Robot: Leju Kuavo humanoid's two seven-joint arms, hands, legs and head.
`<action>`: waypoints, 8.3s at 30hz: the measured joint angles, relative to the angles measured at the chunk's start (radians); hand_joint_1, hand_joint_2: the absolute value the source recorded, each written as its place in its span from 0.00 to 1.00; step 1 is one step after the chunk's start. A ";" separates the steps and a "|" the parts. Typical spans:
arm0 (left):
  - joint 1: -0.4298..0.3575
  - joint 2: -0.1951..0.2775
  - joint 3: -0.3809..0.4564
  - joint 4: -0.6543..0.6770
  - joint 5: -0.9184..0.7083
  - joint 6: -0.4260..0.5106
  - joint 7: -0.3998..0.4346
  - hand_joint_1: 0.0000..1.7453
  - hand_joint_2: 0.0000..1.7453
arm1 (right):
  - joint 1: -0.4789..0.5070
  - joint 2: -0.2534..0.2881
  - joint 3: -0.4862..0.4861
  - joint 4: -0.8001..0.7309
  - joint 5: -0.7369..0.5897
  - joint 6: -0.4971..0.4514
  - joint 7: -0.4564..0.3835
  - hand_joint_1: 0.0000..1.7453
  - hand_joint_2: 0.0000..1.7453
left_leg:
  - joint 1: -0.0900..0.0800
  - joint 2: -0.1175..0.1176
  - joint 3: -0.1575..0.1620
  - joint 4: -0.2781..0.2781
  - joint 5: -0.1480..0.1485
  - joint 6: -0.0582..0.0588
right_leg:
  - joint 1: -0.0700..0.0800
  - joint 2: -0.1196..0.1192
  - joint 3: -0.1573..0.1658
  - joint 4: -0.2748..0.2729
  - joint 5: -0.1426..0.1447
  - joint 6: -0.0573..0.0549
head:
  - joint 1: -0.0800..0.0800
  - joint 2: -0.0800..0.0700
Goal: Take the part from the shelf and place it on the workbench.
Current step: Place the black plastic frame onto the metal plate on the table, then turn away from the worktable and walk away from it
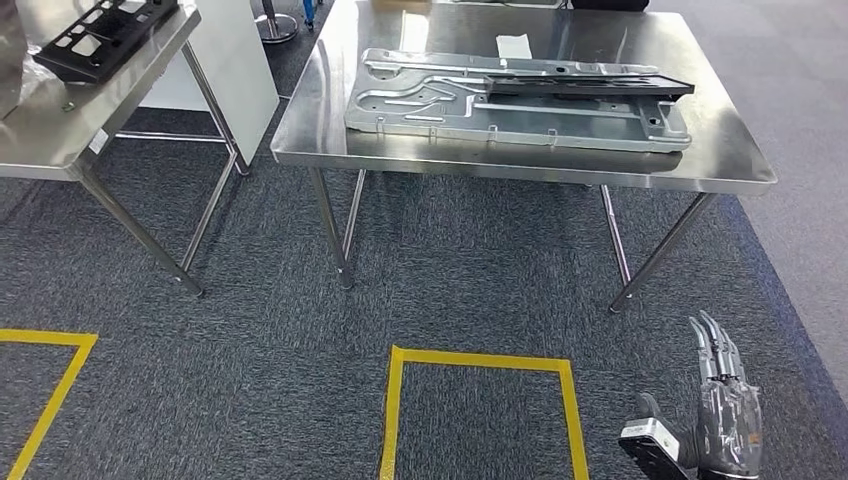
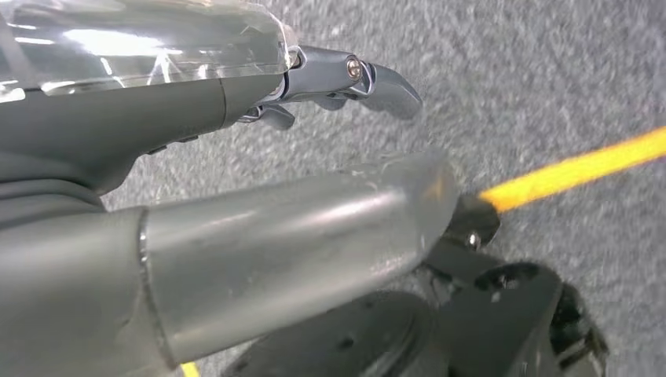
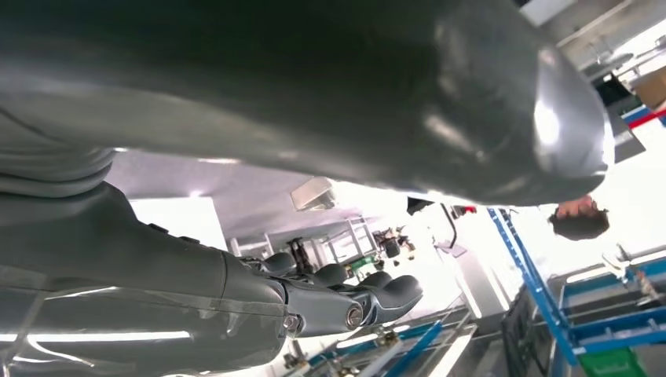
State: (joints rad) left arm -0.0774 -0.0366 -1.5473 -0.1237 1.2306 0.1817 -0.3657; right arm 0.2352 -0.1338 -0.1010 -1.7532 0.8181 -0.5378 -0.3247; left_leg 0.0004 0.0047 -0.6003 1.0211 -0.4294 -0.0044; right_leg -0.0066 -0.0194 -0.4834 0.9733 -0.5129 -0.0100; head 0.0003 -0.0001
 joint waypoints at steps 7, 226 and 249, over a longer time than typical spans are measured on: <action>0.005 0.002 0.000 0.000 0.000 -0.005 0.023 0.00 0.00 | 0.003 0.008 0.027 0.019 0.013 0.004 0.012 0.00 0.00 | 0.010 0.002 -0.072 0.235 -0.113 -0.024 | -0.002 -0.045 -0.024 0.009 0.013 -0.013 | -0.008 0.000; 0.015 -0.023 0.173 -0.015 -0.109 -0.024 -0.176 0.00 0.00 | 0.106 0.027 0.437 0.040 -0.089 -0.033 0.008 0.00 0.00 | 0.011 0.008 -0.007 0.144 -0.107 -0.017 | 0.004 -0.044 -0.044 0.013 0.021 -0.022 | -0.010 0.000; 0.020 -0.017 0.172 -0.012 -0.069 -0.054 -0.054 0.00 0.00 | 0.121 0.017 0.444 0.057 -0.095 -0.044 0.004 0.00 0.00 | 0.007 -0.095 0.025 0.013 -0.053 -0.003 | -0.010 0.055 -0.051 0.025 0.019 -0.010 | -0.002 0.000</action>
State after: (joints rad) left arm -0.0575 -0.0540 -1.3756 -0.1359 1.1613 0.1276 -0.4194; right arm 0.3566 -0.1169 0.3426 -1.6961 0.7227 -0.5821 -0.3205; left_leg 0.0072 -0.0905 -0.5752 1.0340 -0.4821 -0.0077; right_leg -0.0166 0.0353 -0.5346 0.9981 -0.4934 -0.0201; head -0.0018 0.0000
